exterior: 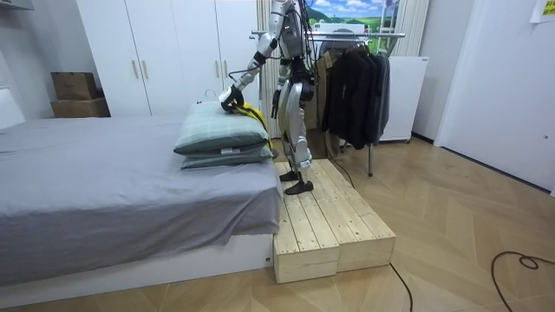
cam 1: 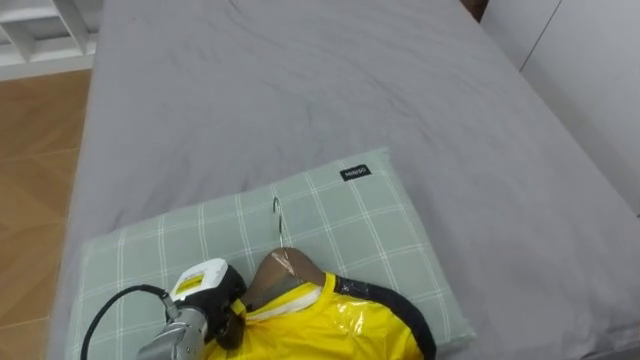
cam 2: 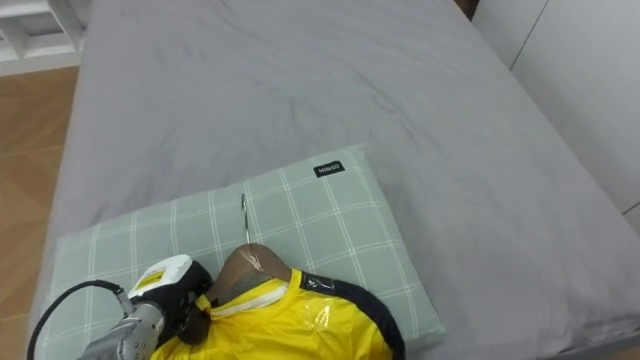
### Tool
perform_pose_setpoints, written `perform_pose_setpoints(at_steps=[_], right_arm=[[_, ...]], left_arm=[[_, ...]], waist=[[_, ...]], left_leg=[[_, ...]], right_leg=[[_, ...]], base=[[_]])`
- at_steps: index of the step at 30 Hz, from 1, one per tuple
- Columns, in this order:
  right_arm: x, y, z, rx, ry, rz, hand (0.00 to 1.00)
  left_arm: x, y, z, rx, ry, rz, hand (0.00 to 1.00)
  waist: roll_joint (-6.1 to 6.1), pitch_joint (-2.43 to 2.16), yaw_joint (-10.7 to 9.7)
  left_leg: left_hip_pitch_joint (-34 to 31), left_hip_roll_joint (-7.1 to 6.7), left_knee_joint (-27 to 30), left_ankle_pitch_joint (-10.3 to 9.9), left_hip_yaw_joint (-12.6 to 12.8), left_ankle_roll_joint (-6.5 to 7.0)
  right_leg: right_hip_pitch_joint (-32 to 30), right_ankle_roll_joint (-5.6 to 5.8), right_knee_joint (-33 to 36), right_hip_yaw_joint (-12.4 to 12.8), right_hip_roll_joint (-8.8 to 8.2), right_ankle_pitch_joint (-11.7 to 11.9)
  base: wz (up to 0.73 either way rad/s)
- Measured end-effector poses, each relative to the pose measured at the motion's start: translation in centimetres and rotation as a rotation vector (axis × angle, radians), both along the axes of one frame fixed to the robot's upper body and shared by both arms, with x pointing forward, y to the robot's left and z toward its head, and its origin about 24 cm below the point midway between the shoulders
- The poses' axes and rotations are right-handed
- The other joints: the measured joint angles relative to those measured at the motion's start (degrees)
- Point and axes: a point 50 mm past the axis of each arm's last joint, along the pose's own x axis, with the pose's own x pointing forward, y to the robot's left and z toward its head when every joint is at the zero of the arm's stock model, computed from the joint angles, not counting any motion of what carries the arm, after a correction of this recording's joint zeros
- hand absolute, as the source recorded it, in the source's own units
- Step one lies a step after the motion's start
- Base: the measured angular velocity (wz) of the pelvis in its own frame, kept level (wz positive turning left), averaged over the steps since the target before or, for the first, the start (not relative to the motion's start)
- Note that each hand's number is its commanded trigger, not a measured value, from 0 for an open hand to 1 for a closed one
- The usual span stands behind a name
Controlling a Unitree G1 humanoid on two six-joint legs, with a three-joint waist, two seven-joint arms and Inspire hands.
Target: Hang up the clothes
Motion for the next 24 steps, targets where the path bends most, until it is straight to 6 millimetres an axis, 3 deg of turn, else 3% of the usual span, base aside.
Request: perform_pose_setpoints(at_steps=[24], right_arm=[[-0.15,0.00,-0.05,-0.003,0.003,0.012,0.00]], left_arm=[[-0.46,-0.07,-0.56,-0.001,0.037,-0.014,1.00]], waist=[[-0.06,-0.15,0.1]], left_leg=[[2.4,0.10,-0.6,0.0,-0.1,-0.01]], right_leg=[[2.8,0.01,-1.4,-0.6,0.16,0.1]], base=[[0.00]])
